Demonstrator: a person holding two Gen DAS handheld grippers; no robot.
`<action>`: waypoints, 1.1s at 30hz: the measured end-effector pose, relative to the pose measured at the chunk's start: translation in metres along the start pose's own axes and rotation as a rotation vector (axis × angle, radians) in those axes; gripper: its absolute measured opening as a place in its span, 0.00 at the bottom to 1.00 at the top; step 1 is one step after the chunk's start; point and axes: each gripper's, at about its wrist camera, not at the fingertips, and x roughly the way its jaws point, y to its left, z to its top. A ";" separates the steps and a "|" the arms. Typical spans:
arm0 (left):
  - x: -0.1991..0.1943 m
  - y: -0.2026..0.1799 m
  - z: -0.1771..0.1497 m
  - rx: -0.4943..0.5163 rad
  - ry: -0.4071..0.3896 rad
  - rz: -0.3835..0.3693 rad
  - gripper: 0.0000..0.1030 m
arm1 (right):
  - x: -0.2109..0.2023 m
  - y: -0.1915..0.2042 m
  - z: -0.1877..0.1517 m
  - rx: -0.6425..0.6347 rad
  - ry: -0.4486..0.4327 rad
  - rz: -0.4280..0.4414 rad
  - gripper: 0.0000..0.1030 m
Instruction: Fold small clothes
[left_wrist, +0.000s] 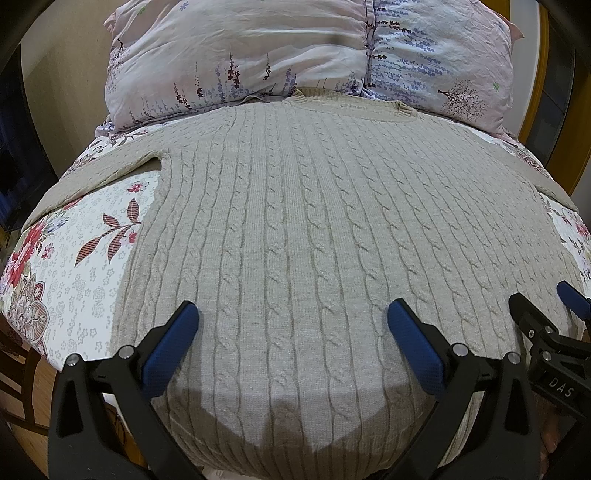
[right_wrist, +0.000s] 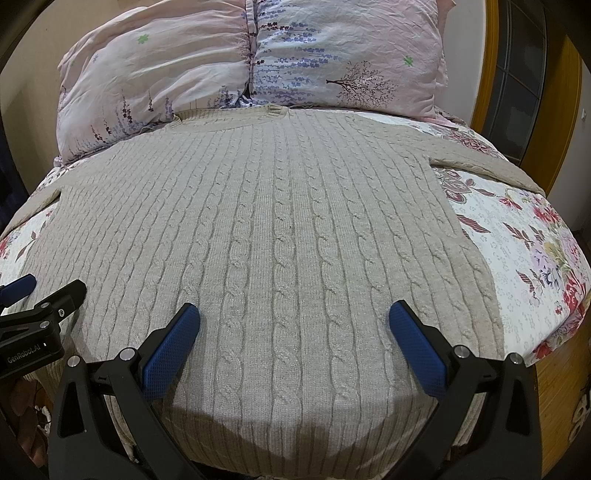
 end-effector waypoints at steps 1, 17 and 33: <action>0.000 0.000 0.000 0.000 0.000 0.000 0.98 | 0.000 0.000 0.000 0.000 0.000 0.000 0.99; 0.002 0.000 0.002 0.000 0.010 0.000 0.98 | 0.000 -0.001 -0.002 -0.001 -0.004 0.000 0.99; 0.008 0.002 0.013 0.033 0.078 -0.023 0.98 | 0.004 -0.012 0.001 -0.097 -0.054 0.123 0.99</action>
